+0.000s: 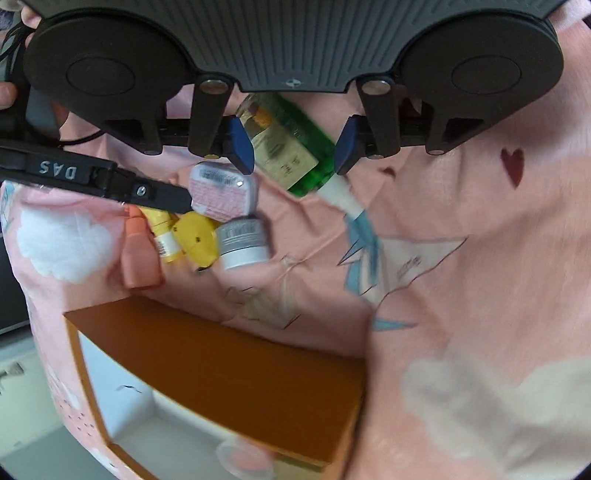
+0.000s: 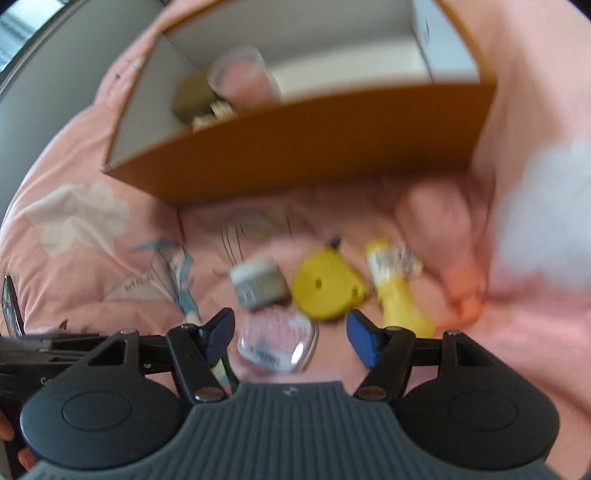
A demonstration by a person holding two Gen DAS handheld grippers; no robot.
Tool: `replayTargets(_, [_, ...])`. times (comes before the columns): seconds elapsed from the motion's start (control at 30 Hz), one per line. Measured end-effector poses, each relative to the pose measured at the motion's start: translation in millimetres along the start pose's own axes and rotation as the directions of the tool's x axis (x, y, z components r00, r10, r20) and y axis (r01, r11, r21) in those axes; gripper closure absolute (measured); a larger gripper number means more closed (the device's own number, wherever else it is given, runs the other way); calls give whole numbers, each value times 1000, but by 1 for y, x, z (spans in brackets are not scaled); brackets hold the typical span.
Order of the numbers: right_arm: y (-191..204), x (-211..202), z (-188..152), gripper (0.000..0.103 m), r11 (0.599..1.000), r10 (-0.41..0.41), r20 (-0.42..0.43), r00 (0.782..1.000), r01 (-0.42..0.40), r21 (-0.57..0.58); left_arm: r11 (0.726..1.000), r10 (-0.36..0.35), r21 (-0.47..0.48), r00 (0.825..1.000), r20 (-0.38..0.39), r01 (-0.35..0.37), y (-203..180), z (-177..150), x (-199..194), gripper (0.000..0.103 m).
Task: Organize rigid objects
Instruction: 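Withdraw both tools from the orange box toward the remaining items, then grasp the green spray bottle with the left tool while right tool moves to pink bottle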
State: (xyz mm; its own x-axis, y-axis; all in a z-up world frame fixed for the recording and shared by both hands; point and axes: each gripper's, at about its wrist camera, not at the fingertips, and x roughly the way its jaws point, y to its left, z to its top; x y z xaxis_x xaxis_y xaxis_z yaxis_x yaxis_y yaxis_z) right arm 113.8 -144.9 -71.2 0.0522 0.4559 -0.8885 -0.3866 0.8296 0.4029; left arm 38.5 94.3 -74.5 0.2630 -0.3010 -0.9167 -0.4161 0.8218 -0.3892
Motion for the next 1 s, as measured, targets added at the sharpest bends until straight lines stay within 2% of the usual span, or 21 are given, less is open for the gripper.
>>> replayTargets(0.1, [-6,13,-4,41,999,22,-48,999,-20,43,1000,4,-7,1000,-6,-4,2,0,2,44])
replayTargets(0.23, [-11,27,-7,41,997,28,-82,996,-22,68,999,30,14,999,-24,-29,1,-6,7,44])
replayTargets(0.37, [-16,41,-7,41,996,38,-108,993,-28,88,1000,14,11,999,-50,-14,5,-6,17,43])
replayTargets(0.5, [-15,47,-5,44,995,49,-103,993,-40,88,999,-13,35,996,-86,16,-1,-4,31,35])
replayTargets(0.6, [-17,50,-3,45,995,55,-97,994,-46,93,998,-8,59,995,-104,14,-5,-5,38,31])
replayTargets(0.77, [-26,52,-2,43,990,73,-105,992,-60,125,997,-8,81,993,-114,18,-11,-6,46,29])
replayTargets(0.83, [-28,49,-2,48,990,71,-99,993,-58,127,997,-12,81,995,-104,20,-12,-7,45,32])
replayTargets(0.87, [-28,47,-2,55,990,70,-91,993,-58,129,997,-16,78,996,-91,23,-11,-8,43,36])
replayTargets(0.9, [-30,43,-2,67,989,76,-84,994,-65,132,997,-20,75,997,-76,25,-10,-9,40,41])
replayTargets(1.0, [-28,33,-2,76,990,80,-52,995,-73,124,996,-24,82,999,-21,25,-9,-12,29,55])
